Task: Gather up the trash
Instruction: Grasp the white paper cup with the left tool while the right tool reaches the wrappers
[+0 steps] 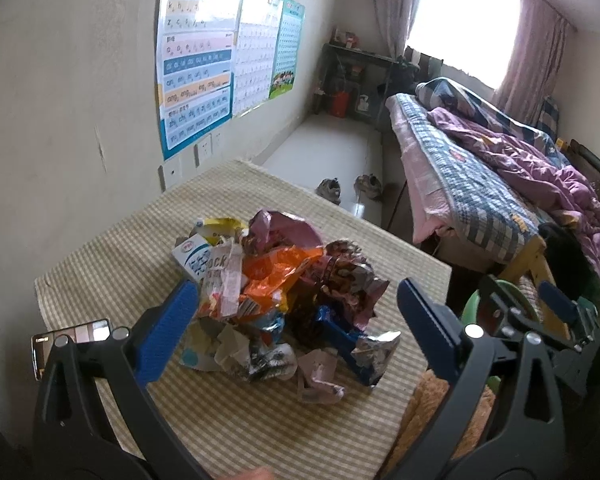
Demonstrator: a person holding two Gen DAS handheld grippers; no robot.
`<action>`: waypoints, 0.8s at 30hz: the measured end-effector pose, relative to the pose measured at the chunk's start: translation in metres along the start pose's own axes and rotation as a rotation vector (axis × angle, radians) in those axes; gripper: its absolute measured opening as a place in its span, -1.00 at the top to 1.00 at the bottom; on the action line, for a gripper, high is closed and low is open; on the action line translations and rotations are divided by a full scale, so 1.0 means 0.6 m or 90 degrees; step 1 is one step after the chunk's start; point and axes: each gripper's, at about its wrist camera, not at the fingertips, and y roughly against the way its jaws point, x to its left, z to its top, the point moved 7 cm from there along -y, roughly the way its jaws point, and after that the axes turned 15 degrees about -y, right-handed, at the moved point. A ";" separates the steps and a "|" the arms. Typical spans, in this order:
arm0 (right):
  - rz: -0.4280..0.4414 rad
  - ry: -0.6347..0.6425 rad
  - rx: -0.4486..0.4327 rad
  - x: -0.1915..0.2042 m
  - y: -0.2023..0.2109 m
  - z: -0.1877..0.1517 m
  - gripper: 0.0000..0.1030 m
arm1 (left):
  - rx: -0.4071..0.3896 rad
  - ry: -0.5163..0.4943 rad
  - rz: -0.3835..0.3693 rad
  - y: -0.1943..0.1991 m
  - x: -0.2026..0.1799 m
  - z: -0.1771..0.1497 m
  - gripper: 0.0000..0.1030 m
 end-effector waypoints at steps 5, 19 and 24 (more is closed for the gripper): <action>-0.010 0.000 0.009 -0.005 -0.009 -0.005 -0.86 | 0.054 -0.006 0.044 -0.030 0.033 -0.040 -0.89; -0.020 -0.018 0.072 -0.022 -0.046 -0.035 -0.86 | 0.203 0.122 -0.037 -0.126 0.070 -0.175 -0.25; -0.018 -0.021 0.092 -0.022 -0.056 -0.047 -0.86 | 0.251 0.134 -0.060 -0.168 0.072 -0.196 -0.15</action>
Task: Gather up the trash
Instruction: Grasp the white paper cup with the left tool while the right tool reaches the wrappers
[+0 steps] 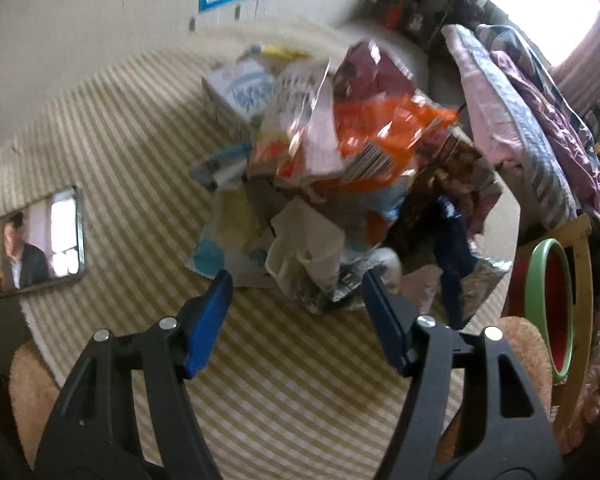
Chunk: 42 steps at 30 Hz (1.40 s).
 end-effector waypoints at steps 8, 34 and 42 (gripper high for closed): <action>0.018 0.000 0.036 0.003 -0.020 -0.017 -0.86 | -0.006 0.018 -0.042 0.006 0.003 -0.013 0.49; 0.151 -0.003 0.283 0.049 -0.112 -0.125 0.96 | -0.050 -0.057 -0.016 0.081 -0.034 -0.013 0.52; 0.169 0.008 0.275 0.051 -0.087 -0.122 0.99 | -0.064 -0.056 -0.014 0.092 -0.037 -0.009 0.52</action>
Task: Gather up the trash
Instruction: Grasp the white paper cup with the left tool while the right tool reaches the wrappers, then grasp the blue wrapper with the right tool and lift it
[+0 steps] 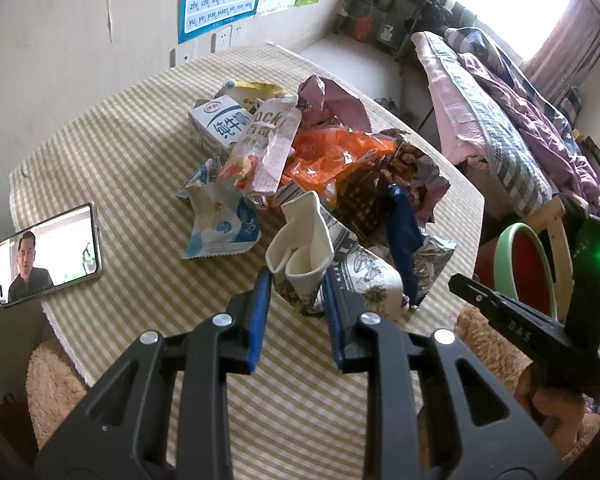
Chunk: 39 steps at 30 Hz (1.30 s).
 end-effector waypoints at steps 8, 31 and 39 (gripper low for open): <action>-0.002 0.002 -0.040 0.000 0.020 0.017 0.36 | 0.002 0.007 -0.005 -0.002 -0.002 0.000 0.49; 0.065 0.064 0.009 0.030 -0.001 0.020 0.99 | 0.005 0.009 -0.010 -0.011 -0.006 -0.005 0.48; 0.017 0.182 -0.010 0.061 -0.001 0.038 0.11 | 0.007 0.012 -0.013 -0.012 -0.008 -0.007 0.47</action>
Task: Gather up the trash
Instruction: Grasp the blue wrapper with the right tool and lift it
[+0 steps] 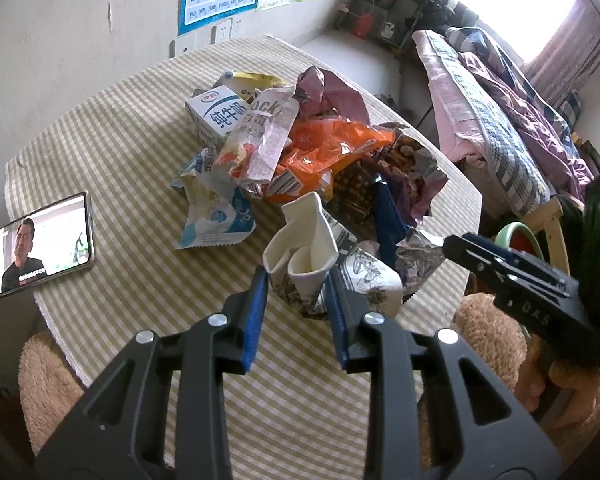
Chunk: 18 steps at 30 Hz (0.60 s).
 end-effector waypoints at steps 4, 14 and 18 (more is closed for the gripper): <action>-0.040 0.076 0.006 0.021 -0.027 0.011 0.10 | 0.003 0.003 0.000 0.000 0.001 -0.001 0.47; -0.097 0.123 0.049 0.039 -0.096 -0.002 0.67 | 0.004 0.011 0.001 0.000 0.010 -0.002 0.47; -0.051 0.084 0.038 0.039 -0.062 -0.002 0.88 | 0.005 0.013 0.000 -0.003 0.012 -0.002 0.47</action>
